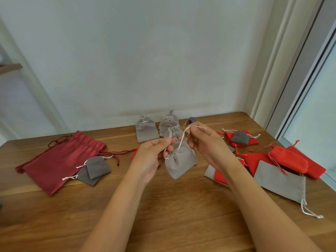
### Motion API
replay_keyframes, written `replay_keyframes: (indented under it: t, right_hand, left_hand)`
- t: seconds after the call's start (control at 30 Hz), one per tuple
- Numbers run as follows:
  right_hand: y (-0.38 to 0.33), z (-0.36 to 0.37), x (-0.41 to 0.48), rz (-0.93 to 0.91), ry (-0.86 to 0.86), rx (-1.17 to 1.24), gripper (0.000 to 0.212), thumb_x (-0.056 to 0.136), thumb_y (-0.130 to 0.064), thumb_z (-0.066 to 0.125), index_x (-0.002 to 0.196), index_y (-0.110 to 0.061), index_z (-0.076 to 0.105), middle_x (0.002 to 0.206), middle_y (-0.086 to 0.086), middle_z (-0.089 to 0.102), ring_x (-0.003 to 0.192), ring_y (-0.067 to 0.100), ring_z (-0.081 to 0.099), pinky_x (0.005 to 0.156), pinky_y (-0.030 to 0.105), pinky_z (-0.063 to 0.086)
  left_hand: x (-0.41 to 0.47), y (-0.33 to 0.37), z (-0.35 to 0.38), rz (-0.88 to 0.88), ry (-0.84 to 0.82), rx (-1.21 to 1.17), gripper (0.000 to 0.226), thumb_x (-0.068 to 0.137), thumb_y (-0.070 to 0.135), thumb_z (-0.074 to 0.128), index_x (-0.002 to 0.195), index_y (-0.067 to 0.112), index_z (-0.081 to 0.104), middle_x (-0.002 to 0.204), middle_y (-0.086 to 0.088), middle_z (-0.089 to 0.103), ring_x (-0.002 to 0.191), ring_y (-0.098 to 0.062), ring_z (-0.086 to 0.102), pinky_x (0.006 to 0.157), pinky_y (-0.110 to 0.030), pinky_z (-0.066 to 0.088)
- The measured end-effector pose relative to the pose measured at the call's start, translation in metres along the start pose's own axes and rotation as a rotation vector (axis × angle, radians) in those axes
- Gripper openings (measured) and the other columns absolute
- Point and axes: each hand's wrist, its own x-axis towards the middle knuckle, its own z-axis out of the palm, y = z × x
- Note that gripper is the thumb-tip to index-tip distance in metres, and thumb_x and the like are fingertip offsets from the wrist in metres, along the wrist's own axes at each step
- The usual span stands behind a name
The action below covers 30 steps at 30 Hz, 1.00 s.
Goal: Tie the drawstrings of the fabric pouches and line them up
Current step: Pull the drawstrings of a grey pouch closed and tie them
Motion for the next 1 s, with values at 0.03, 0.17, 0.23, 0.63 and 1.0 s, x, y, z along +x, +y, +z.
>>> replay_keyframes:
  t: [0.03,0.17,0.23,0.63,1.0]
  right_hand:
    - [0.000,0.001,0.000,-0.003,0.013,-0.035,0.022,0.093,-0.027,0.048,0.088,-0.012,0.063,0.079,-0.005,0.063,0.063,0.009,0.044,0.060,0.020,0.035]
    - [-0.003,0.007,-0.003,-0.023,0.007,-0.215,0.025,0.100,-0.024,0.048,0.088,-0.006,0.063,0.065,-0.015,0.054,0.062,0.007,0.039,0.058,0.017,0.034]
    - [-0.005,0.010,-0.004,-0.031,0.009,-0.252,0.025,0.099,-0.018,0.046,0.082,-0.009,0.061,0.062,-0.017,0.054,0.060,0.006,0.037,0.057,0.016,0.033]
    - [-0.005,0.009,-0.004,0.039,0.001,-0.353,0.029,0.075,-0.033,0.074,0.095,-0.013,0.066,0.086,0.000,0.071,0.083,0.015,0.065,0.079,0.022,0.049]
    - [0.003,0.004,-0.003,0.026,0.033,-0.572,0.027,0.074,-0.005,0.080,0.093,-0.022,0.072,0.089,-0.004,0.071,0.080,0.008,0.065,0.076,0.023,0.054]
  left_hand:
    - [-0.001,-0.001,-0.001,0.016,-0.009,0.084,0.016,0.091,0.014,0.059,0.083,0.008,0.072,0.059,0.005,0.057,0.047,-0.004,0.043,0.051,-0.017,0.040]
    - [-0.010,0.002,0.004,0.080,-0.104,0.355,0.021,0.091,0.013,0.061,0.076,0.012,0.077,0.062,-0.008,0.059,0.049,-0.004,0.042,0.055,-0.016,0.038]
    - [-0.013,0.004,0.007,0.095,-0.172,0.426,0.023,0.091,0.008,0.059,0.076,0.004,0.076,0.063,-0.010,0.061,0.049,-0.001,0.046,0.056,-0.015,0.039]
    - [-0.009,0.003,0.006,0.279,0.059,0.343,0.021,0.086,0.020,0.067,0.072,0.006,0.074,0.060,-0.002,0.065,0.057,-0.007,0.054,0.059,-0.014,0.043]
    - [-0.007,-0.002,0.008,0.303,0.116,0.347,0.021,0.090,0.019,0.063,0.078,0.006,0.075,0.068,-0.001,0.072,0.059,-0.005,0.060,0.067,-0.014,0.049]
